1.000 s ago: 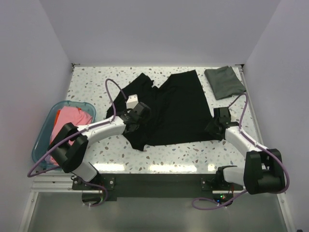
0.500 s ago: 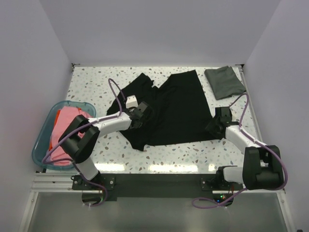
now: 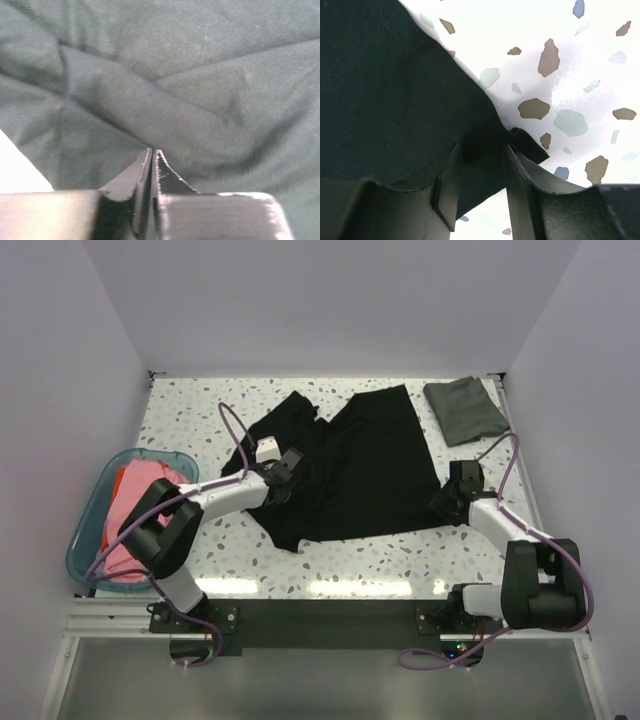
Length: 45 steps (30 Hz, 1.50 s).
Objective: Fold and stack the t-shirts
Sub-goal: Flatten the tshirt out
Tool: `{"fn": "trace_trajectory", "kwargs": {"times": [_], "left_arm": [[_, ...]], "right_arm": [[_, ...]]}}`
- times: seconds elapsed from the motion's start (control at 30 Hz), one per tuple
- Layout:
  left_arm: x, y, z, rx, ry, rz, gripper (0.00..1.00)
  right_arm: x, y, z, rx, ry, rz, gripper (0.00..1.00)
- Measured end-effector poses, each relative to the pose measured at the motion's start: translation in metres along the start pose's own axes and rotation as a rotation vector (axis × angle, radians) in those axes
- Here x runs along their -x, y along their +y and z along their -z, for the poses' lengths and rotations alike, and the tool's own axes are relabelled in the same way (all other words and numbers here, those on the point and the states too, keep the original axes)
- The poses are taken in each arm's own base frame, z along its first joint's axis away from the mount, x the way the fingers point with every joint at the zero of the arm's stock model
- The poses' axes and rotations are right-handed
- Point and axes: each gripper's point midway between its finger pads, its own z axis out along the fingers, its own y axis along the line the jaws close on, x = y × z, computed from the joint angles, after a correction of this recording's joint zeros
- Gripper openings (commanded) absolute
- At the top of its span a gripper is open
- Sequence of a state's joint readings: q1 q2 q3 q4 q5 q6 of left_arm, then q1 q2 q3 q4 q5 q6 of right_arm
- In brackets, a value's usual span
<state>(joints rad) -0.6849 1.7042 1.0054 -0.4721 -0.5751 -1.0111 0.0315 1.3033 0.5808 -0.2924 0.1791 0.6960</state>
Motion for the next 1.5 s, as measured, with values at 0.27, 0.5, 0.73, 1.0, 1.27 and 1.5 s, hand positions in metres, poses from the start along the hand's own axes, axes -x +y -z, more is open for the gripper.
{"fn": "trace_trajectory", "kwargs": {"times": [0.27,0.5,0.73,1.0,1.27,1.5], "left_arm": [[0.016,0.033,0.023,-0.037,-0.035,0.081,0.0],[0.025,0.045,0.036,-0.104,-0.066,0.105,0.36],[0.024,0.026,0.016,-0.06,-0.032,0.114,0.55],[0.031,0.018,0.002,0.012,-0.041,0.165,0.46],[0.035,0.031,0.001,0.097,-0.068,0.219,0.46],[0.039,0.049,-0.003,0.16,-0.073,0.255,0.55]], "right_arm": [[0.001,0.0,-0.001,0.008,0.004,-0.01,0.33],[0.001,0.0,-0.002,0.009,0.006,-0.014,0.28],[0.002,0.003,-0.003,0.022,0.008,-0.019,0.28],[0.002,0.006,-0.005,0.035,0.012,-0.022,0.25],[0.004,0.013,-0.008,0.06,0.013,-0.025,0.23],[0.004,0.016,-0.009,0.072,0.014,-0.026,0.23]]}}
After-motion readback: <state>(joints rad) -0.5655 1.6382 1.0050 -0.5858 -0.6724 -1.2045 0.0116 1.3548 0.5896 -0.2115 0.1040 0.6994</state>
